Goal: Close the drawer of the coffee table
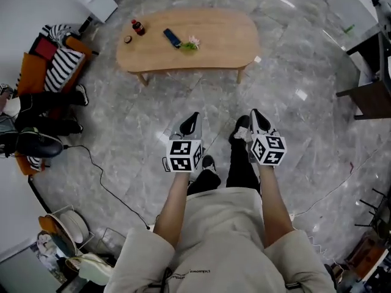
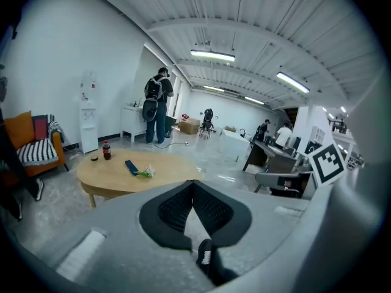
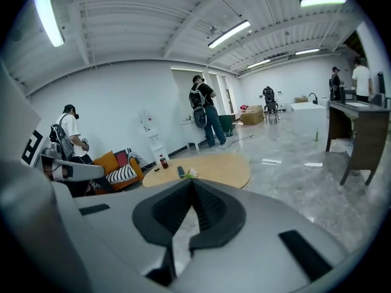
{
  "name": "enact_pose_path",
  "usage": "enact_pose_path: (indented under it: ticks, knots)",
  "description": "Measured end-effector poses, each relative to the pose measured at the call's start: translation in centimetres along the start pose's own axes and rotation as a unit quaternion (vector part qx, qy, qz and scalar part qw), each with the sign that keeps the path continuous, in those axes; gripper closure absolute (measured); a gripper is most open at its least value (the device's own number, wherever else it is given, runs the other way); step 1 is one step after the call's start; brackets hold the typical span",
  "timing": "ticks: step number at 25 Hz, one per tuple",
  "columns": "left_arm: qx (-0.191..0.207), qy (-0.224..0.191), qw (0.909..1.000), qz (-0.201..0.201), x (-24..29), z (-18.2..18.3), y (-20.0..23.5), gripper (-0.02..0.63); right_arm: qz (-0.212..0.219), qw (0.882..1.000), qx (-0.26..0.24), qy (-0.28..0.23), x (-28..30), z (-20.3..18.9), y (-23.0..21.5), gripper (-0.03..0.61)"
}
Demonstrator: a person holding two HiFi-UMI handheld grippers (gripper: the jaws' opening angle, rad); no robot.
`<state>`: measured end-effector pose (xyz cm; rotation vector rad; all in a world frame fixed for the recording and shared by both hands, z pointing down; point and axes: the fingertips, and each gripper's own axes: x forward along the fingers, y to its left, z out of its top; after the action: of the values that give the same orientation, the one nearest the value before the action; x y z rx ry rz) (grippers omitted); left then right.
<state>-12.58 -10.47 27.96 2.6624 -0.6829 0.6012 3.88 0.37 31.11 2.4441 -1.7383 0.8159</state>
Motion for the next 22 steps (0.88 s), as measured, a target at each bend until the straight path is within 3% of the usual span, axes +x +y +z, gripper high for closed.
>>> enact_pose_path:
  ticks: [4, 10, 15, 22]
  knots:
    - [-0.029, -0.003, 0.9996, -0.009, -3.6, 0.8, -2.0, 0.604, 0.007, 1.000, -0.008, 0.006, -4.2, 0.8, 2.5, 0.561]
    - [-0.010, -0.003, 0.9995, -0.030, -7.0, 2.6, -5.0, 0.604, 0.052, 0.998, -0.032, 0.010, -6.1, 1.1, 7.8, 0.561]
    - [-0.016, -0.006, 0.9994, -0.031, -7.7, 2.2, -7.1, 0.604, 0.056, 0.998, -0.042, -0.007, -8.9, 1.0, 10.4, 0.561]
    - [-0.003, 0.006, 0.9996, -0.029, -8.3, 1.2, -8.6, 0.604, 0.053, 0.998, -0.030, 0.006, -10.2, 0.0, 9.7, 0.561]
